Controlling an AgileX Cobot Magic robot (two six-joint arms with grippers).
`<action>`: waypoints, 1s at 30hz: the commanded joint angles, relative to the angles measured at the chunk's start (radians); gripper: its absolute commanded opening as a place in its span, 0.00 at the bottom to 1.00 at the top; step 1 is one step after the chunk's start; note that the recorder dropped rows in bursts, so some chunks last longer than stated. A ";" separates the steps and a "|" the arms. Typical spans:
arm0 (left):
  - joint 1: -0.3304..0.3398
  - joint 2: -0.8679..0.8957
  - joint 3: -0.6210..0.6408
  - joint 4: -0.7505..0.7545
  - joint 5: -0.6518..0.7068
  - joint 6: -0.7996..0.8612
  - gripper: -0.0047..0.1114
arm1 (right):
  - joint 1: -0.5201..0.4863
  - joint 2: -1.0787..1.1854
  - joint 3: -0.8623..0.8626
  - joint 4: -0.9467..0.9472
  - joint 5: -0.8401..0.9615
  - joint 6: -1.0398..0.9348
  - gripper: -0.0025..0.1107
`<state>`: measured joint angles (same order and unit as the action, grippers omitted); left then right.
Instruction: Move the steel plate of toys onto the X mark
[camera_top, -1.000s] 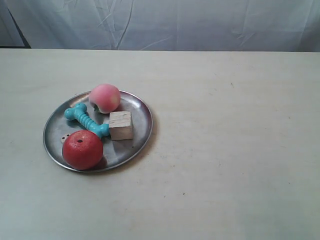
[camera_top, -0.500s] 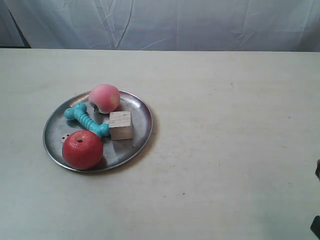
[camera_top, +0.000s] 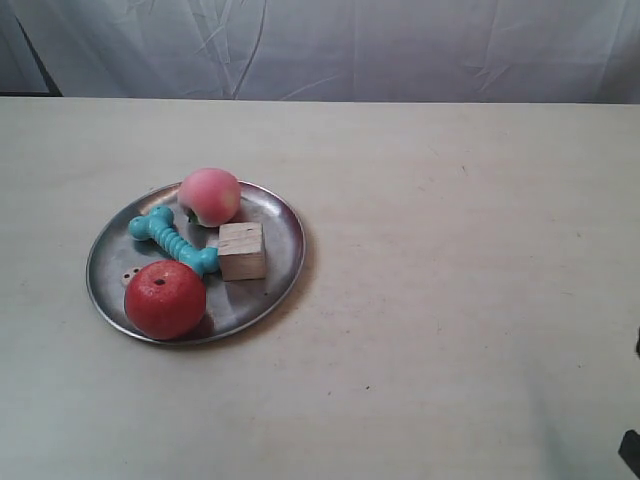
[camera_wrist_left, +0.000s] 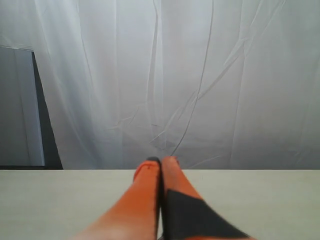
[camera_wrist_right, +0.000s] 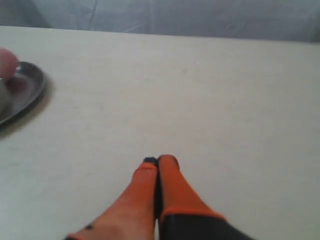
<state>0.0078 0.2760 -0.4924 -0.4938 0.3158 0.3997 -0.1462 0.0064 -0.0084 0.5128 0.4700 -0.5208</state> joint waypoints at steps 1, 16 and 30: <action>0.000 -0.004 0.003 -0.005 -0.010 0.002 0.04 | -0.004 -0.006 0.005 -0.258 -0.286 0.000 0.01; 0.000 -0.004 0.003 -0.015 -0.006 0.000 0.04 | -0.004 -0.006 0.008 -0.355 -0.578 0.000 0.01; 0.000 -0.004 0.003 -0.032 -0.003 0.000 0.04 | -0.004 -0.006 0.008 -0.388 -0.477 0.000 0.01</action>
<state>0.0078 0.2760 -0.4924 -0.5087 0.3158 0.3997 -0.1462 0.0047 -0.0084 0.1314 -0.0105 -0.5208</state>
